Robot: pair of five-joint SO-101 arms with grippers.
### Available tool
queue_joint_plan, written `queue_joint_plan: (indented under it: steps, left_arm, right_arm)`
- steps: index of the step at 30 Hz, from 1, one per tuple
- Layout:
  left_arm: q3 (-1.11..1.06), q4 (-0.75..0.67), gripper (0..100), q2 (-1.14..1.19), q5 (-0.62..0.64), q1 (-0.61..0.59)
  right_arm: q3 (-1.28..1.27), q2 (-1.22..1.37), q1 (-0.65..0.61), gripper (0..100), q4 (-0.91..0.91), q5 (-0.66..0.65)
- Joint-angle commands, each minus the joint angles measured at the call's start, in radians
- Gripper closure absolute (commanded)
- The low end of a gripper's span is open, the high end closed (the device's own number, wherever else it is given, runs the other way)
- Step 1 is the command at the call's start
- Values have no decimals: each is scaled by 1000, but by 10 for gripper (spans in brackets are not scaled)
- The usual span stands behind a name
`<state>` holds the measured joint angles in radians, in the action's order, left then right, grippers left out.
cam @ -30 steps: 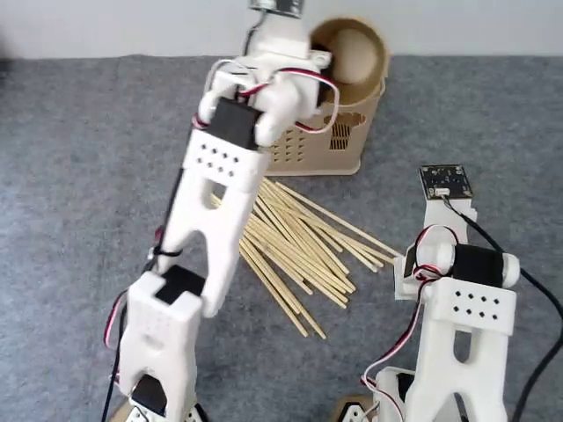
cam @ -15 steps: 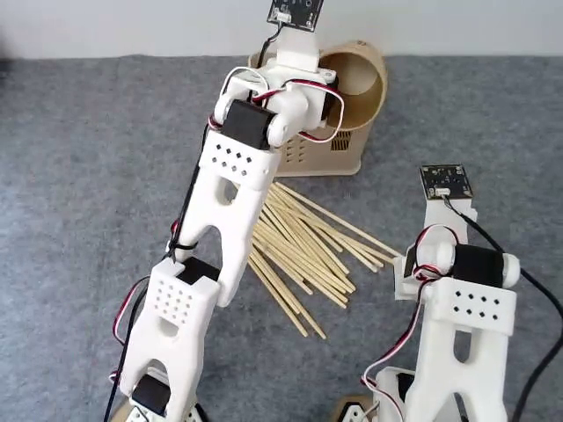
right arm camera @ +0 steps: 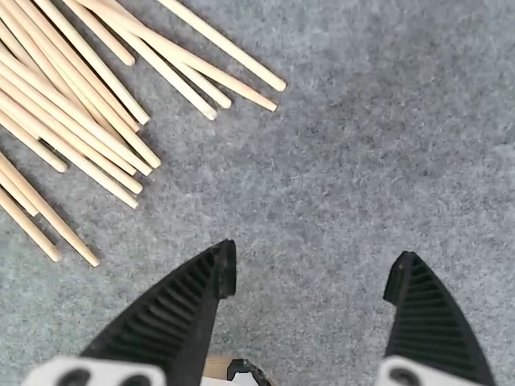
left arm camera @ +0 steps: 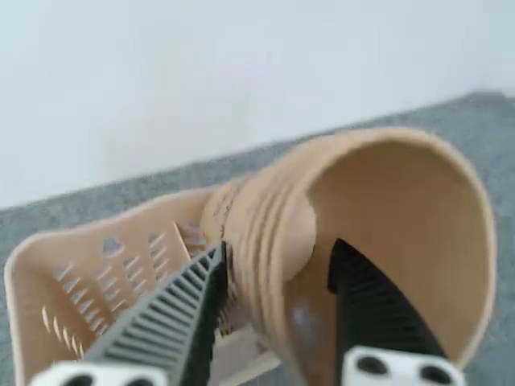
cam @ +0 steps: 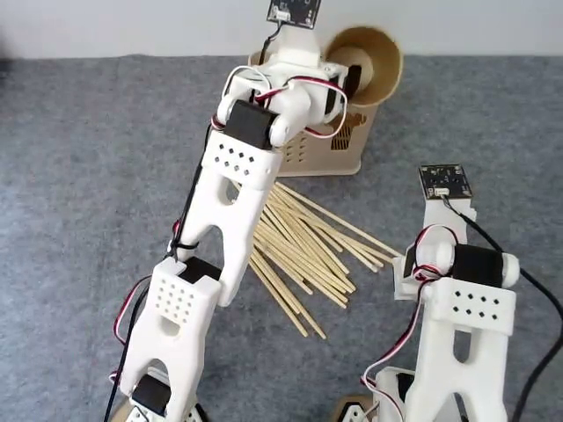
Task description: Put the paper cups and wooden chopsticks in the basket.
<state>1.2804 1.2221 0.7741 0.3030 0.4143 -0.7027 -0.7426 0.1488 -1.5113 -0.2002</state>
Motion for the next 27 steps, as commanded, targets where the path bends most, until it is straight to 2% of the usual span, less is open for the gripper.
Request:
queue_joint_plan:
  steps: [1, 9, 15, 20, 27]
  left_arm:
    - [50, -95, 797, -15, 8, 0]
    - [30, -272, 799, 8, 8, -3]
    - [31, -446, 848, 87, 5, -32]
    - [33, -488, 848, 97, 6, -25]
    - [76, -462, 885, 98, 8, -25]
  right_arm:
    - [6, -21, -5, 690, 7, 9]
    - [-35, -28, -7, 690, 31, 3]
    - [-35, -28, -7, 690, 31, 3]
    - [-35, -28, -7, 690, 31, 3]
    - [-35, -28, -7, 690, 31, 3]
